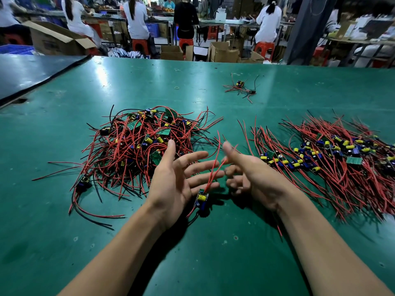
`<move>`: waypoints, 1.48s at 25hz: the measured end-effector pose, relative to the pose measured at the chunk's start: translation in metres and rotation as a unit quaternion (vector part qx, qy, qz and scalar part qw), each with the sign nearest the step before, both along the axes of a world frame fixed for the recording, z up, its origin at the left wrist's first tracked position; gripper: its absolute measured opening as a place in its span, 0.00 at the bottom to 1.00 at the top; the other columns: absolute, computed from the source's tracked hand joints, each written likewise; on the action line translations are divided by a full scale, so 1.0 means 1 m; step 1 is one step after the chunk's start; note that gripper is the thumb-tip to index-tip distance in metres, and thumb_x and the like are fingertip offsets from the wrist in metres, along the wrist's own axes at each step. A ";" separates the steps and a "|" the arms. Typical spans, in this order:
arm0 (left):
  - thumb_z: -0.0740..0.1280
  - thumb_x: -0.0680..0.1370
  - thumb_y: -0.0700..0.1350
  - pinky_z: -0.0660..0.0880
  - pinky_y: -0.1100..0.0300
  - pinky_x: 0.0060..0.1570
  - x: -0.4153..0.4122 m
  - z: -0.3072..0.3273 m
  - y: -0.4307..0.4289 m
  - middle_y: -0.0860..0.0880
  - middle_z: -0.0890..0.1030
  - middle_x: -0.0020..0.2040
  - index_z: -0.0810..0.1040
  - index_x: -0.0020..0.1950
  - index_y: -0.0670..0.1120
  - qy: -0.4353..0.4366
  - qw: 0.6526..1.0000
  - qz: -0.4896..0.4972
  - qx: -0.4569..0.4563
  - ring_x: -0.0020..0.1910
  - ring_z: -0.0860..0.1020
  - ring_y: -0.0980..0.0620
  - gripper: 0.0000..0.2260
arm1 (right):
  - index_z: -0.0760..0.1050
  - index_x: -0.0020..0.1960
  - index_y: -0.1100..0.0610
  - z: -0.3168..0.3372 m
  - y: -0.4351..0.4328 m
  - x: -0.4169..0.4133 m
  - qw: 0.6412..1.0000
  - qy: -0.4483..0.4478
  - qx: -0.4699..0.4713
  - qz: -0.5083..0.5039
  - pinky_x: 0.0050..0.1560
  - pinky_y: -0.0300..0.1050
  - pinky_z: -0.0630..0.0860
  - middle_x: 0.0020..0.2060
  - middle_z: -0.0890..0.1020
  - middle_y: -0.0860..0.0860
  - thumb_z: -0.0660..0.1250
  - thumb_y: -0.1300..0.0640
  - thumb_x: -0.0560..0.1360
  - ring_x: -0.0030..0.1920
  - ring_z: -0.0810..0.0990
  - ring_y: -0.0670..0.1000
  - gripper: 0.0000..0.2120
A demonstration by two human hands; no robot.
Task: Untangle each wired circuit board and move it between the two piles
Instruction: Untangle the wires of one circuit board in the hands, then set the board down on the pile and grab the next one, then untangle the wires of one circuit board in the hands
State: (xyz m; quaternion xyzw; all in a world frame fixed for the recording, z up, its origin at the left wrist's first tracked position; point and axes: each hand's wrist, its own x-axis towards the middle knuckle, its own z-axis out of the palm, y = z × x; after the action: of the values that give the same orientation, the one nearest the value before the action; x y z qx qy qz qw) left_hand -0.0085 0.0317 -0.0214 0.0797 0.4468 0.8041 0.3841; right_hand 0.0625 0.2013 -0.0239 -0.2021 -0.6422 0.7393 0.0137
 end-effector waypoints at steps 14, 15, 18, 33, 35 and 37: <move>0.46 0.81 0.63 0.68 0.57 0.66 0.010 0.002 0.003 0.45 0.82 0.61 0.76 0.65 0.44 0.078 0.997 -0.001 -0.022 0.64 0.78 0.52 0.30 | 0.74 0.43 0.60 0.002 -0.025 -0.004 0.993 -0.009 0.109 -0.033 0.25 0.40 0.75 0.33 0.83 0.57 0.67 0.60 0.81 0.29 0.82 0.51 0.08; 0.48 0.82 0.61 0.71 0.56 0.64 0.011 0.003 0.003 0.46 0.82 0.60 0.77 0.64 0.44 0.082 0.996 0.011 -0.040 0.61 0.79 0.52 0.27 | 0.75 0.43 0.59 0.002 -0.022 -0.004 0.990 -0.001 0.122 -0.065 0.26 0.40 0.75 0.33 0.83 0.55 0.66 0.60 0.81 0.29 0.81 0.49 0.08; 0.58 0.83 0.51 0.81 0.47 0.50 0.017 0.005 0.002 0.47 0.85 0.54 0.79 0.58 0.42 0.116 0.985 0.053 -0.112 0.49 0.85 0.44 0.16 | 0.79 0.42 0.56 0.005 0.000 -0.002 0.961 0.044 0.187 -0.201 0.33 0.43 0.78 0.32 0.83 0.50 0.67 0.58 0.81 0.29 0.79 0.47 0.09; 0.74 0.72 0.50 0.71 0.61 0.31 0.004 -0.021 -0.006 0.52 0.77 0.28 0.73 0.39 0.50 0.425 0.777 0.225 -0.406 0.27 0.74 0.58 0.10 | 0.85 0.48 0.51 -0.013 -0.014 -0.003 0.861 0.048 0.506 0.030 0.48 0.37 0.76 0.39 0.86 0.45 0.72 0.50 0.76 0.41 0.82 0.44 0.06; 0.74 0.71 0.50 0.71 0.64 0.32 0.003 -0.022 -0.006 0.53 0.78 0.30 0.71 0.40 0.50 0.423 0.777 0.230 -0.406 0.31 0.75 0.59 0.11 | 0.85 0.48 0.52 -0.012 -0.003 -0.002 0.850 0.022 0.526 -0.034 0.48 0.39 0.74 0.41 0.86 0.47 0.71 0.49 0.77 0.43 0.82 0.47 0.07; 0.74 0.71 0.48 0.72 0.66 0.33 0.002 -0.020 -0.007 0.54 0.78 0.31 0.71 0.42 0.50 0.420 0.780 0.232 -0.401 0.32 0.76 0.58 0.11 | 0.84 0.47 0.52 -0.011 0.006 0.000 0.842 0.013 0.531 -0.089 0.48 0.40 0.75 0.41 0.86 0.48 0.71 0.50 0.77 0.44 0.82 0.49 0.07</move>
State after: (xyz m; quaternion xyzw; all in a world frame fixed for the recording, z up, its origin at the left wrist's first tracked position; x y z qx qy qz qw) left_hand -0.0064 0.0246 -0.0414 0.1424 0.8510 0.5037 -0.0423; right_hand 0.0625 0.2078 -0.0347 -0.2105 -0.9155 0.2830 0.1935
